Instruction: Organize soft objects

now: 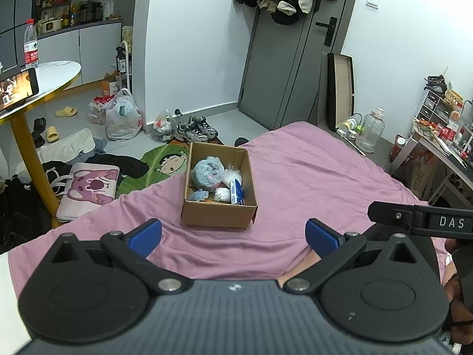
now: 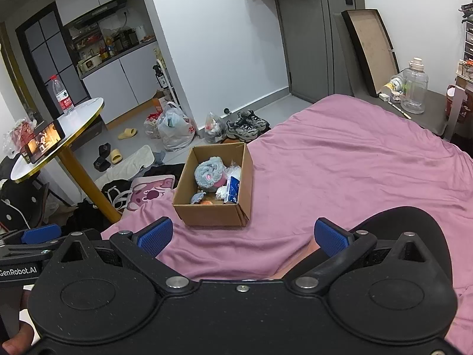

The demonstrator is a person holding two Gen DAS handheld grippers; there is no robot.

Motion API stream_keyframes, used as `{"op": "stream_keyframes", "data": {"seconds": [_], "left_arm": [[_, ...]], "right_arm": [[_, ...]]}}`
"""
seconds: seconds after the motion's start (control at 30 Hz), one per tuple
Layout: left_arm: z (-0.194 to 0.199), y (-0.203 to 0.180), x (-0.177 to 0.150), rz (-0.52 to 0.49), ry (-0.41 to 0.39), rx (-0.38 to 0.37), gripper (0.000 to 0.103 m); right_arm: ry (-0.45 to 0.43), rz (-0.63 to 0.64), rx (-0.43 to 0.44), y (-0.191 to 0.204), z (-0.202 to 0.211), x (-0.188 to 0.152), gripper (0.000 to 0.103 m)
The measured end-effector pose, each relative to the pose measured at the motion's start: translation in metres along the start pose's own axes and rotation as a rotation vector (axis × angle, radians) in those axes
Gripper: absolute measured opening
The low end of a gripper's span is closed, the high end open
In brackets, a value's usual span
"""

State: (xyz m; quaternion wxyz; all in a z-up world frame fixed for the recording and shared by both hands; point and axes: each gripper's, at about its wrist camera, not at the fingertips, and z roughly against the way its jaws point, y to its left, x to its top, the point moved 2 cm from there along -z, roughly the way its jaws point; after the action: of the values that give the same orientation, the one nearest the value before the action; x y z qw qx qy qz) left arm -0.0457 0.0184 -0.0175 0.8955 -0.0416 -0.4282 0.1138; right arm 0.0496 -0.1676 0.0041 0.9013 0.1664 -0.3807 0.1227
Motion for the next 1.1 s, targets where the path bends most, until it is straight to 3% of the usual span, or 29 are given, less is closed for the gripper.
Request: {"op": "stream_keyframes", "data": {"seconds": [1.1], "left_arm": [[-0.0013,0.0030,-0.0012,0.000,0.010,0.006,0.103]], "right_arm": [[-0.002,-0.004,-0.004,0.0013,0.0013,-0.0015,0.103]]}}
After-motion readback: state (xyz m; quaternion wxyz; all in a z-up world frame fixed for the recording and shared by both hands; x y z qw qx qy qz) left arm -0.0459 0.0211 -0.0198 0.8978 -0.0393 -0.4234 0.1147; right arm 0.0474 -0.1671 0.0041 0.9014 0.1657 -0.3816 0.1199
